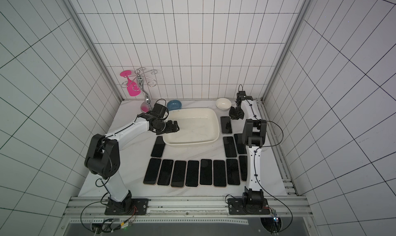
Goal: Take the phone out of the storage box
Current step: Place the phone at the center of the board, then reset both arms
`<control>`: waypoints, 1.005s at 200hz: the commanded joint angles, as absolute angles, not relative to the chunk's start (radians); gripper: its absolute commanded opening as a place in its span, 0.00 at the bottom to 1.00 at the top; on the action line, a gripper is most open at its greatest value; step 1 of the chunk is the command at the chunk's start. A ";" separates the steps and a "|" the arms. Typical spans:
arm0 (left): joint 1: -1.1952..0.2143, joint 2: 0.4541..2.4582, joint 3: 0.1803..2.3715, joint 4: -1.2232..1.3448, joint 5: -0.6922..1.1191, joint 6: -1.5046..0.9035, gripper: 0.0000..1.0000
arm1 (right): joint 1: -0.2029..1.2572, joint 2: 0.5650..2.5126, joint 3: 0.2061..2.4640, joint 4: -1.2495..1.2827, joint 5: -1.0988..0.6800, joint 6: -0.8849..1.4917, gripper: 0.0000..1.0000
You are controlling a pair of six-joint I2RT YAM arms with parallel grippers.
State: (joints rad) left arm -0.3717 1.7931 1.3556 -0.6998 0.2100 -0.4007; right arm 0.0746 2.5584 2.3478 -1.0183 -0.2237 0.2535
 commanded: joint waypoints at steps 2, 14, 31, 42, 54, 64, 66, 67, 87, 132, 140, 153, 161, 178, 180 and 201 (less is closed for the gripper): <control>-0.367 1.787 1.338 -0.709 0.199 -0.398 0.97 | 0.082 2.564 2.352 -1.044 -0.213 0.243 0.15; -0.367 1.782 1.336 -0.709 0.199 -0.398 0.97 | 0.071 2.526 2.306 -1.009 -0.214 0.257 0.14; -0.367 1.777 1.334 -0.709 0.198 -0.399 0.97 | 0.064 2.458 2.239 -0.954 -0.209 0.265 0.14; -0.367 1.776 1.331 -0.708 0.198 -0.401 0.97 | 0.063 2.417 2.213 -0.938 -0.211 0.261 0.15; -0.367 1.776 1.331 -0.706 0.199 -0.404 0.97 | 0.063 2.374 2.182 -0.934 -0.214 0.256 0.15; -0.366 1.773 1.331 -0.707 0.200 -0.407 0.97 | 0.064 2.332 2.139 -0.916 -0.215 0.255 0.15; -0.367 1.773 1.331 -0.706 0.199 -0.407 0.97 | 0.065 2.324 2.129 -0.913 -0.216 0.255 0.15; -0.367 1.773 1.330 -0.707 0.199 -0.407 0.97 | 0.065 2.321 2.125 -0.912 -0.216 0.255 0.15; -0.367 1.765 1.330 -0.707 0.197 -0.407 0.97 | 0.065 2.241 2.021 -0.863 -0.226 0.264 0.16; -0.367 1.721 1.334 -0.710 0.178 -0.426 0.97 | 0.080 2.171 1.920 -0.859 -0.336 0.274 0.15; -0.367 1.709 1.339 -0.713 0.174 -0.431 0.97 | 0.089 2.164 1.903 -0.858 -0.337 0.275 0.15; -0.367 1.687 1.351 -0.713 0.166 -0.438 0.98 | 0.101 2.147 1.855 -0.816 -0.357 0.283 0.15; -0.367 1.673 1.357 -0.713 0.159 -0.441 0.98 | 0.105 2.151 1.846 -0.815 -0.369 0.285 0.14; -0.366 1.645 1.375 -0.724 0.133 -0.448 0.98 | 0.112 2.175 1.855 -0.847 -0.381 0.279 0.13; -0.365 1.642 1.376 -0.726 0.132 -0.448 0.98 | 0.113 2.177 1.853 -0.847 -0.384 0.279 0.13; -0.365 1.596 1.387 -0.737 0.119 -0.453 0.98 | 0.124 2.191 1.832 -0.853 -0.394 0.273 0.12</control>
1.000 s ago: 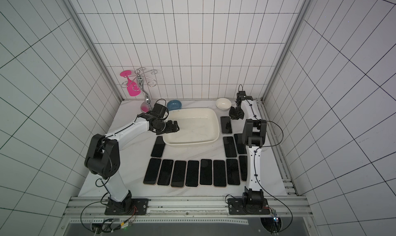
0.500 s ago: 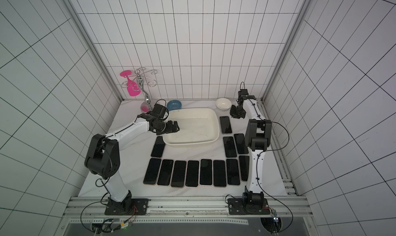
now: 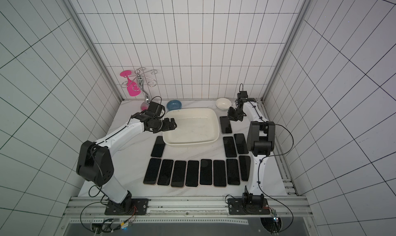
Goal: Take the phone out of the storage box
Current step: Reset both arms
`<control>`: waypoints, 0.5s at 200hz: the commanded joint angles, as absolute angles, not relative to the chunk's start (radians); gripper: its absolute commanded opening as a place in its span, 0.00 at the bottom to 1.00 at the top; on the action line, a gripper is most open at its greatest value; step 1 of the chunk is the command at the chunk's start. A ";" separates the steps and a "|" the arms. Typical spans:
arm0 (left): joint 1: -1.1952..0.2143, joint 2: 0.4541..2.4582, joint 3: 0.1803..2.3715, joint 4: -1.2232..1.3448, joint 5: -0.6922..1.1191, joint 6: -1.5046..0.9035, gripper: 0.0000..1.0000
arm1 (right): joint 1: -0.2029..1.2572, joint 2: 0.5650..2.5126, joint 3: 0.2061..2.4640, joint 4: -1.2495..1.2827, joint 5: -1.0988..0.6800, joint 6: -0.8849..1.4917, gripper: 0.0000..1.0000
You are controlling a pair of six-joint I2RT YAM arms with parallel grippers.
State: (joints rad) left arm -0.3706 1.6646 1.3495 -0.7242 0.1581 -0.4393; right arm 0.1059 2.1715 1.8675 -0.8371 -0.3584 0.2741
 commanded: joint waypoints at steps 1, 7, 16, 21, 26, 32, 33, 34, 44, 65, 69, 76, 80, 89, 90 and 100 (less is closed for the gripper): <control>-0.365 1.594 1.386 -0.738 0.119 -0.453 0.98 | 0.124 2.191 1.828 -0.853 -0.395 0.273 0.12; -0.365 1.577 1.384 -0.740 0.112 -0.454 0.98 | 0.127 2.188 1.818 -0.851 -0.397 0.272 0.12; -0.365 1.552 1.380 -0.742 0.103 -0.456 0.98 | 0.133 2.180 1.797 -0.850 -0.395 0.269 0.12; -0.365 1.538 1.376 -0.743 0.095 -0.455 0.98 | 0.135 2.174 1.782 -0.848 -0.390 0.270 0.12; -0.365 1.524 1.373 -0.745 0.087 -0.455 0.98 | 0.137 2.167 1.767 -0.845 -0.388 0.270 0.12; -0.365 1.509 1.369 -0.748 0.075 -0.457 0.98 | 0.139 2.160 1.746 -0.839 -0.388 0.271 0.12; -0.365 1.505 1.368 -0.748 0.074 -0.458 0.98 | 0.139 2.158 1.743 -0.838 -0.388 0.271 0.12; -0.365 1.503 1.367 -0.749 0.071 -0.458 0.98 | 0.139 2.157 1.741 -0.837 -0.389 0.271 0.12; -0.365 1.478 1.356 -0.751 0.062 -0.458 0.98 | 0.143 2.146 1.709 -0.829 -0.383 0.272 0.12; -0.365 1.430 1.324 -0.745 0.054 -0.461 0.98 | 0.146 2.131 1.655 -0.804 -0.380 0.272 0.12; -0.364 1.422 1.317 -0.743 0.054 -0.462 0.98 | 0.146 2.131 1.650 -0.803 -0.378 0.270 0.12; -0.365 1.409 1.306 -0.738 0.049 -0.466 0.98 | 0.147 2.131 1.644 -0.806 -0.370 0.269 0.11; -0.365 1.401 1.298 -0.735 0.047 -0.465 0.98 | 0.148 2.131 1.640 -0.805 -0.366 0.268 0.11; -0.365 1.384 1.279 -0.725 0.043 -0.468 0.98 | 0.149 2.131 1.631 -0.805 -0.365 0.267 0.11; -0.365 1.382 1.278 -0.724 0.042 -0.468 0.98 | 0.149 2.131 1.630 -0.805 -0.365 0.267 0.11; -0.365 1.365 1.260 -0.717 0.035 -0.470 0.98 | 0.150 2.126 1.618 -0.806 -0.359 0.267 0.11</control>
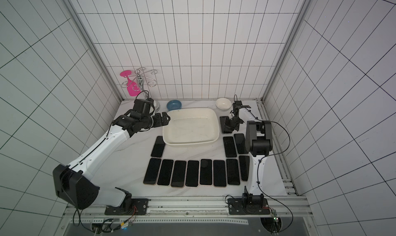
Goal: Take the phone out of the storage box
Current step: Reset both arms
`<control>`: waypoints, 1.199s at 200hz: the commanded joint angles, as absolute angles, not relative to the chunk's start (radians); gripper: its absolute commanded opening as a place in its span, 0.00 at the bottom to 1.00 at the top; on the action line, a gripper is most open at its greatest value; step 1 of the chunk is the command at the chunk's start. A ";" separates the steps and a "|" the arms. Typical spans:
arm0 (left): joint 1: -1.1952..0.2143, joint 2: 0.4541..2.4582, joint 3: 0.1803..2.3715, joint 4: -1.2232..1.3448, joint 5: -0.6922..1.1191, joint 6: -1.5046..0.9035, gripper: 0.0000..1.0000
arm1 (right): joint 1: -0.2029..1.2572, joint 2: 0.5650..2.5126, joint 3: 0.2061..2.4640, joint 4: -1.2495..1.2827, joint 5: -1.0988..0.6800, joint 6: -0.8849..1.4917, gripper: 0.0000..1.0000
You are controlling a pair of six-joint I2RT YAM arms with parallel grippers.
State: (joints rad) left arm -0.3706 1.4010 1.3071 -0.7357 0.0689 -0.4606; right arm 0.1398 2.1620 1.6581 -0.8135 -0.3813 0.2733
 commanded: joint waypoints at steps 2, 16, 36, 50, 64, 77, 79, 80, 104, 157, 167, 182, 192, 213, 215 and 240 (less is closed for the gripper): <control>-0.365 1.361 1.257 -0.715 0.034 -0.470 0.98 | 0.150 2.124 1.616 -0.806 -0.357 0.267 0.11; -0.364 1.342 1.236 -0.707 0.028 -0.469 0.98 | 0.153 2.112 1.595 -0.805 -0.351 0.267 0.11; -0.363 1.327 1.222 -0.711 0.025 -0.469 0.98 | 0.159 2.082 1.556 -0.807 -0.338 0.265 0.11; -0.363 1.321 1.217 -0.715 0.024 -0.468 0.98 | 0.164 2.054 1.519 -0.802 -0.329 0.267 0.11; -0.363 1.316 1.208 -0.714 0.027 -0.471 0.98 | 0.167 2.031 1.487 -0.801 -0.322 0.268 0.11; -0.364 1.313 1.200 -0.715 0.030 -0.471 0.98 | 0.169 2.007 1.456 -0.794 -0.305 0.271 0.11; -0.364 1.313 1.200 -0.715 0.030 -0.473 0.98 | 0.169 2.003 1.452 -0.791 -0.305 0.271 0.11; -0.364 1.313 1.199 -0.715 0.030 -0.473 0.98 | 0.169 2.002 1.451 -0.790 -0.304 0.271 0.11; -0.364 1.312 1.188 -0.715 0.032 -0.475 0.98 | 0.170 1.989 1.434 -0.788 -0.305 0.277 0.11; -0.364 1.313 1.184 -0.723 0.032 -0.474 0.98 | 0.169 1.959 1.463 -0.788 -0.301 0.282 0.11; -0.364 1.312 1.184 -0.723 0.032 -0.476 0.98 | 0.169 1.935 1.477 -0.783 -0.311 0.285 0.11; -0.364 1.313 1.186 -0.716 0.032 -0.474 0.98 | 0.168 1.891 1.493 -0.778 -0.331 0.285 0.11; -0.364 1.313 1.190 -0.716 0.026 -0.474 0.98 | 0.169 1.851 1.501 -0.776 -0.331 0.285 0.12; -0.363 1.312 1.192 -0.707 -0.015 -0.479 0.98 | 0.161 1.749 1.497 -0.764 -0.314 0.276 0.15; -0.362 1.311 1.192 -0.706 -0.024 -0.483 0.98 | 0.158 1.742 1.494 -0.761 -0.308 0.276 0.17; -0.291 1.283 1.148 -0.627 -0.053 -0.507 0.98 | 0.095 1.603 1.397 -0.650 -0.255 0.267 0.59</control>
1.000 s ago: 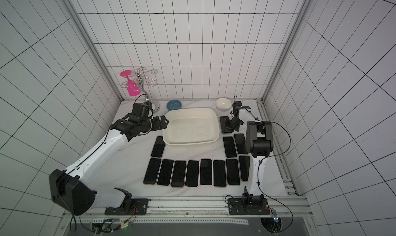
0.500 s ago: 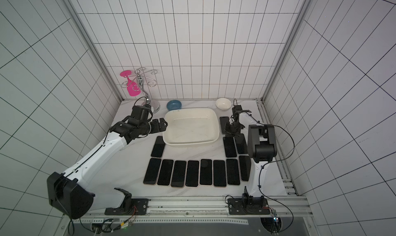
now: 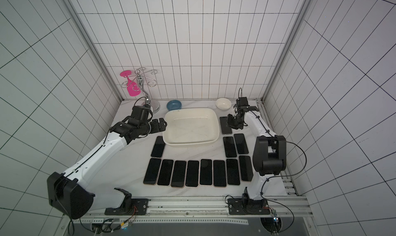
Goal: Take the phone out of the storage box
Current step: Reset both arms
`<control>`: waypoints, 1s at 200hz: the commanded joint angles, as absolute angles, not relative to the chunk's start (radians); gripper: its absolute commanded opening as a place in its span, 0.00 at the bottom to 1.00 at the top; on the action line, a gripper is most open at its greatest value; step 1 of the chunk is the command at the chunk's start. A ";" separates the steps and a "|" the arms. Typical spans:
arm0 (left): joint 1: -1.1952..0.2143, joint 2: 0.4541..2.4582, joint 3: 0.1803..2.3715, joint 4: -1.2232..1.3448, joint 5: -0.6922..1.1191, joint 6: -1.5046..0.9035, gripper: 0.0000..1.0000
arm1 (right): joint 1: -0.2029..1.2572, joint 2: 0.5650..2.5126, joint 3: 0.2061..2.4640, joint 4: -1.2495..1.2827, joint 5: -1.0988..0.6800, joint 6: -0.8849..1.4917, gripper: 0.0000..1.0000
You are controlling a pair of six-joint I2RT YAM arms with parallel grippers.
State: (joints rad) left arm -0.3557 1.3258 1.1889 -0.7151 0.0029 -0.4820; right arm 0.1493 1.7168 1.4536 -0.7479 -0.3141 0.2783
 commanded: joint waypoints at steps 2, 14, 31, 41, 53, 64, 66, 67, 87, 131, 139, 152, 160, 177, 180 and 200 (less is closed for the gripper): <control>-0.282 1.278 1.140 -0.617 -0.056 -0.509 0.98 | 0.089 1.592 1.386 -0.637 -0.248 0.267 0.63; -0.218 1.252 1.098 -0.548 -0.099 -0.517 0.98 | 0.048 1.531 1.334 -0.581 -0.223 0.254 0.99; -0.110 1.217 1.019 -0.410 -0.143 -0.515 0.98 | 0.016 1.453 1.244 -0.501 -0.115 0.205 0.99; -0.050 1.202 0.955 -0.320 -0.206 -0.512 0.98 | 0.001 1.403 1.163 -0.410 -0.046 0.183 0.99; 0.008 1.182 0.871 -0.198 -0.280 -0.477 0.98 | -0.022 1.346 1.046 -0.273 0.013 0.167 0.99; 0.055 1.161 0.769 -0.035 -0.270 -0.395 0.98 | -0.036 1.305 0.882 -0.027 0.103 0.179 0.99; 0.059 1.155 0.740 0.005 -0.274 -0.374 0.98 | -0.036 1.301 0.848 0.025 0.134 0.184 0.99; 0.061 1.153 0.729 0.025 -0.277 -0.366 0.98 | -0.035 1.299 0.831 0.052 0.150 0.187 0.99; 0.071 1.135 0.504 0.397 -0.262 -0.171 0.98 | -0.040 1.270 0.615 0.319 0.233 0.103 0.99; 0.089 1.342 0.387 0.653 -0.174 -0.215 0.98 | -0.040 1.418 0.208 1.115 0.110 0.089 0.99; 0.089 1.394 0.377 0.761 -0.133 -0.200 0.97 | -0.040 1.507 0.221 1.172 0.069 0.070 0.99; 0.077 1.455 0.377 0.796 -0.118 -0.172 0.97 | -0.043 1.572 0.299 1.111 0.025 0.058 0.99; 0.070 1.549 0.346 0.969 -0.119 -0.159 0.97 | -0.046 1.504 0.378 0.841 0.018 0.054 0.99; 0.052 1.570 0.377 0.935 -0.119 -0.135 0.98 | -0.047 1.551 0.401 0.874 0.035 0.068 0.99; 0.052 1.543 0.400 0.831 -0.134 -0.147 0.98 | -0.047 1.533 0.414 0.814 0.036 0.072 0.99; 0.049 1.614 0.376 1.008 -0.152 -0.136 0.98 | -0.047 1.549 0.405 0.870 0.039 0.068 0.99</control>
